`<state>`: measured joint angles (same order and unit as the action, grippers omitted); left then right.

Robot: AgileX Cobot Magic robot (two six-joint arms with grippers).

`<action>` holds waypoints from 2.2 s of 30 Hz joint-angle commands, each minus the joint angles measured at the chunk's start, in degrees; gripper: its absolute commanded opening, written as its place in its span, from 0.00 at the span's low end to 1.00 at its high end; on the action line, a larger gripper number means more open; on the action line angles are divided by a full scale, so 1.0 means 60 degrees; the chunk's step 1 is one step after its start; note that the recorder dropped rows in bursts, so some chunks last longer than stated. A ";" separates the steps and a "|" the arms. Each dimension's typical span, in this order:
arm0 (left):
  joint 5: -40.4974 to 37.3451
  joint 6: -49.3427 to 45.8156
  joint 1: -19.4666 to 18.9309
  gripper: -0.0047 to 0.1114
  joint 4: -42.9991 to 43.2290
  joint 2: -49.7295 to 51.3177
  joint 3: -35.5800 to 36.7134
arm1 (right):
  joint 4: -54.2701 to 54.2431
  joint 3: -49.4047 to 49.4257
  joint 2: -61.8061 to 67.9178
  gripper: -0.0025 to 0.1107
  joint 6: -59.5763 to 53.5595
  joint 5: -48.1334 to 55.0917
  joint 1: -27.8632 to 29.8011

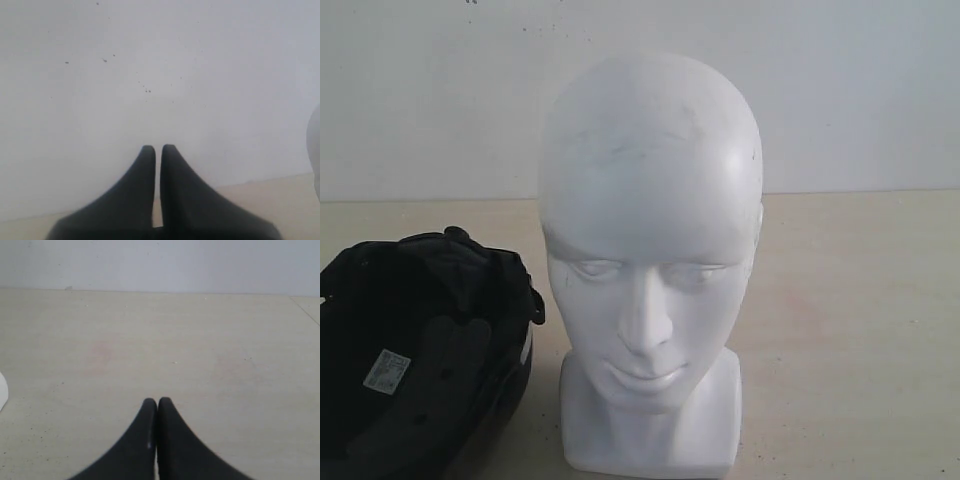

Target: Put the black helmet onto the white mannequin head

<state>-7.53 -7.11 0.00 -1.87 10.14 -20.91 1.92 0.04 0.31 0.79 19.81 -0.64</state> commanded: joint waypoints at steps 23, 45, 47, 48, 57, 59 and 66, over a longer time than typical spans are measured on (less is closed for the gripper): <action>-0.0909 -0.0404 -0.0012 0.08 -0.0029 0.2423 -0.1766 | -0.0021 -0.0007 -0.0051 0.02 0.0027 -0.0043 0.0008; -0.7964 -0.4164 0.0009 0.08 -0.4978 0.5165 -0.5726 | -0.0021 -0.0007 -0.0051 0.02 0.0068 -0.0043 0.0008; -0.8119 -0.4164 0.0022 0.08 -0.5242 0.5165 -0.5726 | -0.0021 -0.0007 -0.0051 0.02 0.0068 -0.0043 0.0008; -0.8274 -0.4164 0.0101 0.08 -0.5361 0.5143 -0.5726 | -0.0021 -0.0007 -0.0051 0.02 0.0068 -0.0043 0.0008; -0.9179 -0.4067 0.0854 0.08 -0.5879 0.5045 -0.5371 | -0.0021 -0.0007 -0.0051 0.02 0.0068 -0.0043 0.0008; -0.9155 -0.4067 0.0894 0.08 -0.6091 0.5045 -0.5038 | -0.0021 -0.0007 -0.0051 0.02 0.0068 -0.0043 0.0008; -0.8492 -0.4397 0.0894 0.08 -0.7131 0.5045 -0.3751 | -0.0021 -0.0007 -0.0051 0.02 0.0068 -0.0043 0.0008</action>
<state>-62.32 -32.51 5.15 -43.26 40.64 -46.10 1.92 0.04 0.31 1.06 19.81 -0.64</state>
